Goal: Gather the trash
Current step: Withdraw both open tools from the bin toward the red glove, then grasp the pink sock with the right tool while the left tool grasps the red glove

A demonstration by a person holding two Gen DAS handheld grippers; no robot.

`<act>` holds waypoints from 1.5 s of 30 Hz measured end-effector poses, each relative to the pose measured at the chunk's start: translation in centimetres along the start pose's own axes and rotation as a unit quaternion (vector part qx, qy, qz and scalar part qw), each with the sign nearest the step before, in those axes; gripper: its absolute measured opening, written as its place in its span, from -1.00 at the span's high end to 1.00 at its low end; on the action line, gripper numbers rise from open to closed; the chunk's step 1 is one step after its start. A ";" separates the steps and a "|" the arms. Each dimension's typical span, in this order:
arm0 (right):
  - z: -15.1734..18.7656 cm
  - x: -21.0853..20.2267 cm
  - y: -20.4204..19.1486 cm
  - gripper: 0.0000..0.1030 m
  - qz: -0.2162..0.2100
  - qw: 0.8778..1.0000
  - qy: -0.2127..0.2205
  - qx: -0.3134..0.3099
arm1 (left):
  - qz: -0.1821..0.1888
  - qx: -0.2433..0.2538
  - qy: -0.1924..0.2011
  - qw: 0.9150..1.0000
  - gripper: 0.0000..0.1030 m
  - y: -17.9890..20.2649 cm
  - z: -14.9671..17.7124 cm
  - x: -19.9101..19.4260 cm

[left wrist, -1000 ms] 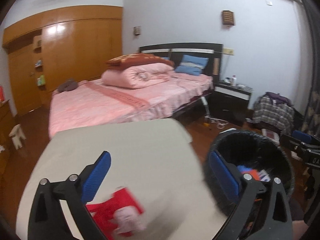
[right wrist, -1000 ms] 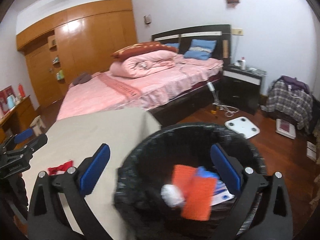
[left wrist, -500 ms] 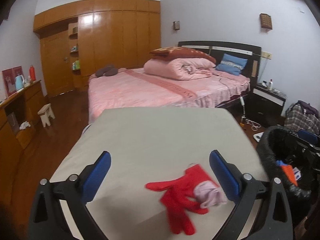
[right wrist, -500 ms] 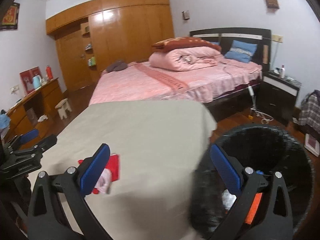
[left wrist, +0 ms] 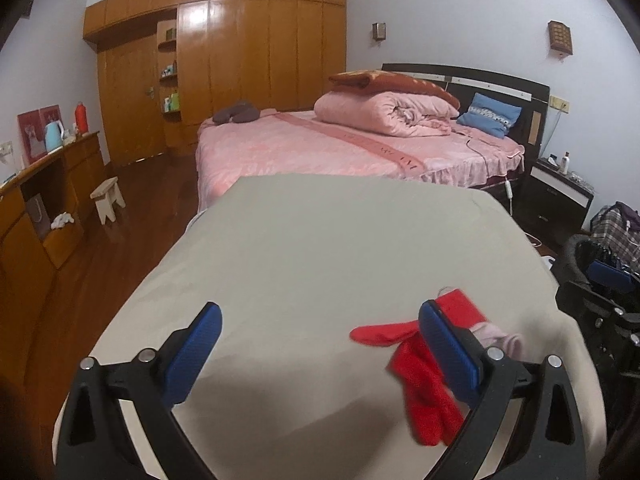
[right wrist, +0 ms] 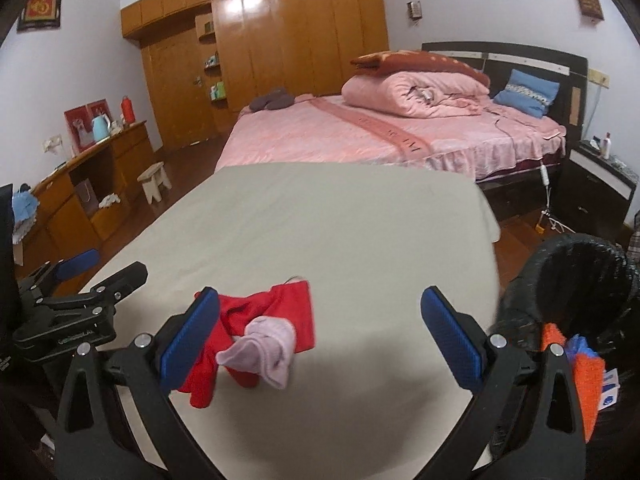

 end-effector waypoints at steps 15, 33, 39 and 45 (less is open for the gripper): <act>3.2 5.3 -3.7 -0.45 -0.016 0.997 -0.075 -0.031 | -0.007 -0.008 -0.014 1.000 -0.88 -1.7 0.6 1.4; 2.7 3.3 -0.6 0.37 -0.052 0.996 -0.077 -0.003 | 0.028 0.011 -0.019 0.999 -0.86 2.4 0.1 2.1; 2.2 3.0 2.7 0.37 -0.029 0.997 -0.073 0.027 | 0.060 0.019 -0.037 0.997 -0.77 5.4 0.1 3.5; 2.4 3.4 4.2 0.37 -0.017 0.996 -0.075 0.039 | 0.085 0.025 -0.070 0.994 -0.52 7.9 1.0 5.5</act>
Point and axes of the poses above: each gripper's, at about its wrist camera, not at the fingertips, and x roughly the way its jaws point, y to its right, z to its underside, the point moved 8 cm from there along x, roughly the way its jaws point, and after that the axes turned 13 degrees about -y, right-handed, at the moved point
